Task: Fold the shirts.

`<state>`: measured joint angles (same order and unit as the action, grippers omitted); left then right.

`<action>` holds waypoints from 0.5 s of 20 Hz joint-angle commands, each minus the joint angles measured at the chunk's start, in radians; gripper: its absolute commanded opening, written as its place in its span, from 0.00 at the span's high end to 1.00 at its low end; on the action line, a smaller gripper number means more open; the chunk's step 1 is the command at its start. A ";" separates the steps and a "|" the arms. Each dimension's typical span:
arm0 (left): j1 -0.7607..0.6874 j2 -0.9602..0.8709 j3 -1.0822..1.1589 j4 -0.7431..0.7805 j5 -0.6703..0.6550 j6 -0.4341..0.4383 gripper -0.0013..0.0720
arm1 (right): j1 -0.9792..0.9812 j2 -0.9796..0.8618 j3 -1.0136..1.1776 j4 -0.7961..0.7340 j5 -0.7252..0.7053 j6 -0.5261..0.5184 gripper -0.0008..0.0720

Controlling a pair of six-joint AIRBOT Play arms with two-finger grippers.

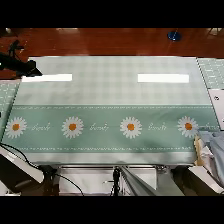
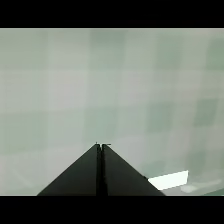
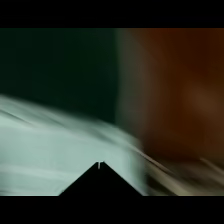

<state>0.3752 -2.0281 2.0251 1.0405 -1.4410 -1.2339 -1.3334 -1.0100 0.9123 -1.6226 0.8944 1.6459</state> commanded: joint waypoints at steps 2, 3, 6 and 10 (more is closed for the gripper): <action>-0.040 0.082 0.000 0.000 -0.034 0.001 0.95 | 0.678 -0.134 0.276 1.470 -0.276 -0.912 0.96; -0.061 0.109 0.000 0.000 -0.058 0.012 0.95 | 0.872 -0.190 0.347 1.359 -0.238 -0.806 0.96; -0.148 0.192 0.000 0.047 -0.108 0.018 0.95 | 1.331 -0.376 0.484 0.779 -0.132 -0.274 0.96; -0.288 0.282 0.000 0.273 -0.148 -0.066 0.95 | 1.561 -0.535 0.575 0.047 0.428 0.044 0.96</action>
<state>0.1730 -1.8069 2.0251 1.1656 -1.5536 -1.2469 -0.0174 -1.4265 1.3983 -1.1362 0.9699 1.4815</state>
